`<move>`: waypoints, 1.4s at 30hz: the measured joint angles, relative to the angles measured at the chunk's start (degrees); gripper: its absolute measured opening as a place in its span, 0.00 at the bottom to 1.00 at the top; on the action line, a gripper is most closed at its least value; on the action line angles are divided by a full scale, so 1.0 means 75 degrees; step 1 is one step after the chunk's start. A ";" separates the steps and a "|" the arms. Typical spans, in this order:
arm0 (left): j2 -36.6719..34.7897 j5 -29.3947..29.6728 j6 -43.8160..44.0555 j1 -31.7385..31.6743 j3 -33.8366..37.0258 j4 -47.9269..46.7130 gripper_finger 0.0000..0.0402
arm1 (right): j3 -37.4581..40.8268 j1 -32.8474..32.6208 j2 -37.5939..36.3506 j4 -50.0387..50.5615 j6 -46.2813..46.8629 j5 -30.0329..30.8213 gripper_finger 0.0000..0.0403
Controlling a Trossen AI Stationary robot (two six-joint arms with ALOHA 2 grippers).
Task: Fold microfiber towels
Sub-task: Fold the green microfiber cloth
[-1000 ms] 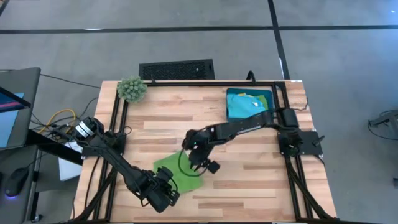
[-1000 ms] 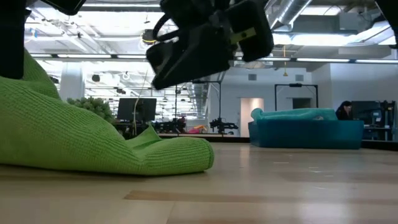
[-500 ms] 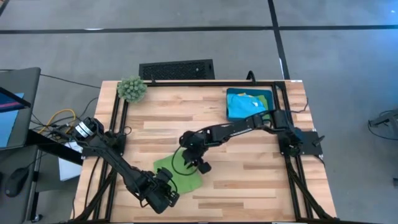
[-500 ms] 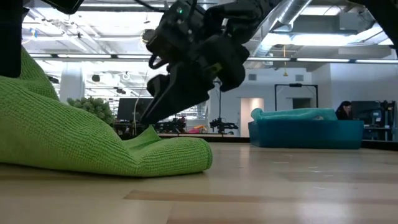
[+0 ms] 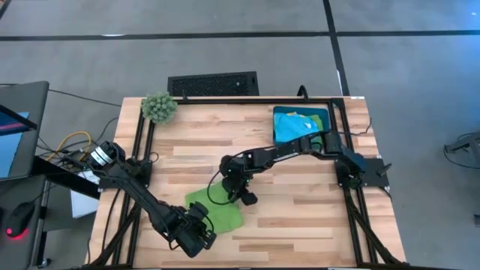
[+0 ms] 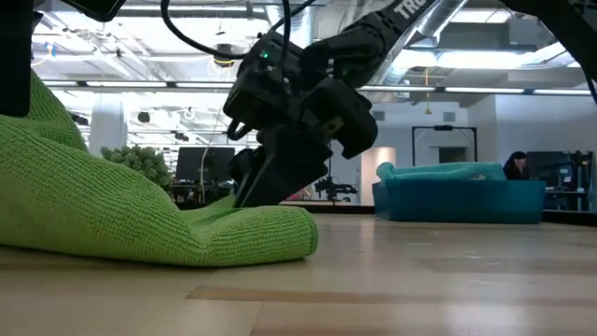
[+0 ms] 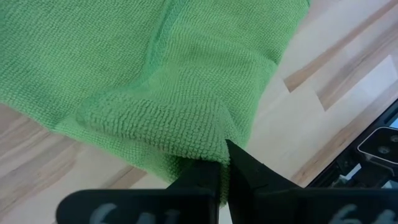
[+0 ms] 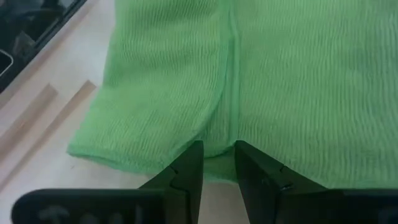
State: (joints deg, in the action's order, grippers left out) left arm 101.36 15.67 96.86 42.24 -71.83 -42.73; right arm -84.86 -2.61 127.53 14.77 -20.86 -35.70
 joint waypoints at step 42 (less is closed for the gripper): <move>0.0000 -0.0022 -0.0011 0.0000 0.0000 -0.0043 0.00 | -0.0029 -0.0551 0.0144 -0.0263 -0.0361 0.0787 0.02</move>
State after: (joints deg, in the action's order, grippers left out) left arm 101.36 15.51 96.78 42.24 -71.83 -43.05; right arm -85.07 -6.74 128.62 12.79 -23.57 -29.80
